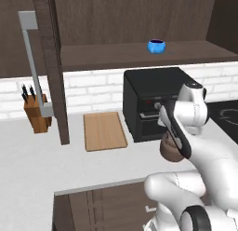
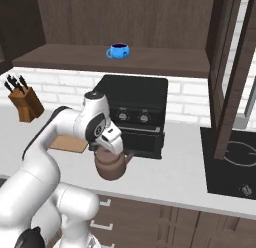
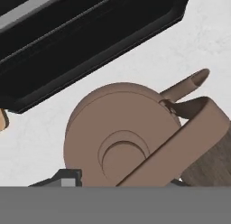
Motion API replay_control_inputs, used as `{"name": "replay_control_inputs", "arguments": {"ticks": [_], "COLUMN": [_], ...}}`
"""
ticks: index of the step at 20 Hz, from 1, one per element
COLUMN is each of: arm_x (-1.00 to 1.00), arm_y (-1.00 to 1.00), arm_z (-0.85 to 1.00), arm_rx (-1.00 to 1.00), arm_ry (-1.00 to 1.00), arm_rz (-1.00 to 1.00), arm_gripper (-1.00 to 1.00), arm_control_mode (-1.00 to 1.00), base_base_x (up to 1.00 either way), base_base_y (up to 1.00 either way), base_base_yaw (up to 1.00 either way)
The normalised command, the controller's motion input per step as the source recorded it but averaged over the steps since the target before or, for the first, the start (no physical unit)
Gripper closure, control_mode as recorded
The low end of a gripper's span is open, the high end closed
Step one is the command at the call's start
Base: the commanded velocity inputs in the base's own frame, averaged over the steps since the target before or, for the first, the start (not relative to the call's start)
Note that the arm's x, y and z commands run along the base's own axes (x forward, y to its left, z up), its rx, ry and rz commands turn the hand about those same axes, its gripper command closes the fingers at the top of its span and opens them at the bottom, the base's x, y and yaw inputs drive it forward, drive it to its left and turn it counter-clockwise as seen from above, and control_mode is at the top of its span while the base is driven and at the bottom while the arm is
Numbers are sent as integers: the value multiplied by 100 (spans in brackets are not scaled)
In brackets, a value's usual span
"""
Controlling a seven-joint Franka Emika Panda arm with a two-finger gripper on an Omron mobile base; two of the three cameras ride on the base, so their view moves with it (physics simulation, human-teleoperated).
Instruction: Pick the kettle from the counter and place it on the tray. Then pick the mug from the cabinet and place it on the tray. Then close the cabinet doors.
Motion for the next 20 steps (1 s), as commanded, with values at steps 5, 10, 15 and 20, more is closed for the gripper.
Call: {"name": "replay_control_inputs", "arguments": {"ticks": [5, 10, 15, 20], "arm_x": [-31, -22, -6, 25], "arm_y": [68, 91, 98, 94], "arm_z": [38, 16, 20, 10], "arm_rx": [-2, -5, -6, -6], "arm_ry": [-2, 0, 0, -4], "arm_rz": [21, 12, 4, 0], "arm_gripper": [100, 100, 100, 100], "arm_control_mode": [-100, -100, -100, -100], "base_base_x": [0, 0, 0, 0], "base_base_y": [0, 0, 0, 0], "base_base_yaw": [0, 0, 0, 0]}}
